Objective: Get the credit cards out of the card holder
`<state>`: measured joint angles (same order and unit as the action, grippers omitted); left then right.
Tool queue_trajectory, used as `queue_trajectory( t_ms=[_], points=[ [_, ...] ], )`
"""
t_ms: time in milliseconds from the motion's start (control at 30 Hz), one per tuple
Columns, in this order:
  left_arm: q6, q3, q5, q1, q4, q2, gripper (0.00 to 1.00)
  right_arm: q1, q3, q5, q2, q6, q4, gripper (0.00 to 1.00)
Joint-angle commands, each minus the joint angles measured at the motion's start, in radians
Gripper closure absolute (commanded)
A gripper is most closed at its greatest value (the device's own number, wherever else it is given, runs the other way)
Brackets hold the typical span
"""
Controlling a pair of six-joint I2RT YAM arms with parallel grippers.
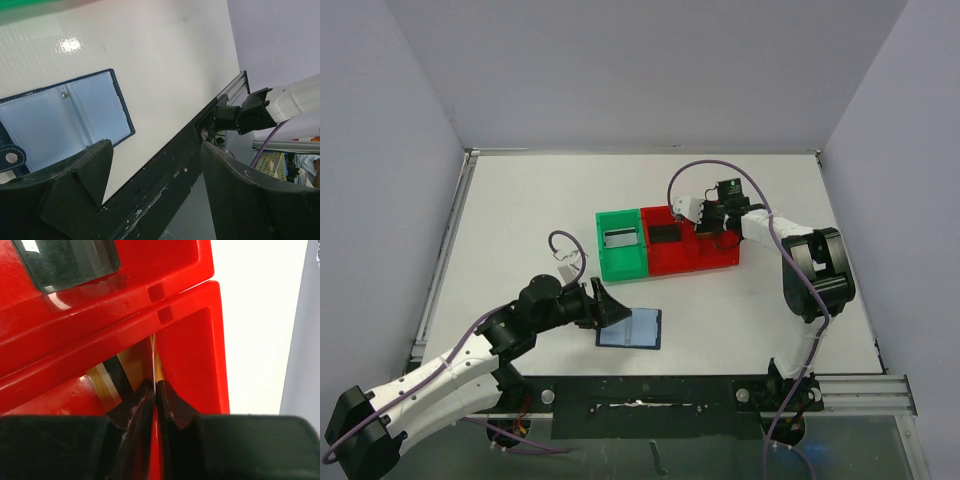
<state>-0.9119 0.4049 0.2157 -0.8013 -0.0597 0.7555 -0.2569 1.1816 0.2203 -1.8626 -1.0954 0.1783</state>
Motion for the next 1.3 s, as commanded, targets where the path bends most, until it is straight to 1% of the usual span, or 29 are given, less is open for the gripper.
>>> queue_trajectory(
  t_ms=[0,67,167,233,433,533,567,1033,1167,1267],
  points=[
    [0.017,0.054,-0.002,0.007,0.012,-0.022,0.3,-0.01,0.022,0.002,-0.004,-0.008,0.0,0.9],
    [0.016,0.054,-0.002,0.007,0.012,-0.02,0.3,-0.012,0.009,0.004,0.0,-0.008,-0.002,0.86],
    [0.016,0.054,-0.002,0.007,0.013,-0.018,0.3,-0.012,-0.003,0.003,0.006,0.002,-0.003,0.82],
    [0.013,0.054,-0.002,0.007,0.014,-0.018,0.3,-0.012,-0.005,0.009,0.01,0.011,-0.002,0.77],
    [0.011,0.054,-0.001,0.007,0.008,-0.022,0.3,-0.011,0.005,0.023,0.006,0.033,0.013,0.73],
    [0.008,0.052,-0.001,0.007,0.006,-0.029,0.3,-0.01,0.007,0.025,0.008,0.037,0.026,0.62],
    [0.007,0.052,-0.001,0.007,0.005,-0.029,0.3,-0.009,0.007,0.029,0.009,0.04,0.029,0.6],
    [0.004,0.052,0.017,0.007,0.008,-0.013,0.3,0.004,0.018,0.066,0.037,0.089,0.042,0.51],
    [-0.001,0.048,0.019,0.007,0.009,-0.014,0.3,0.011,0.028,0.081,0.065,0.137,0.028,0.5],
    [-0.004,0.045,0.02,0.007,0.009,-0.016,0.3,0.018,0.029,0.084,0.119,0.193,0.008,0.48]
  ],
)
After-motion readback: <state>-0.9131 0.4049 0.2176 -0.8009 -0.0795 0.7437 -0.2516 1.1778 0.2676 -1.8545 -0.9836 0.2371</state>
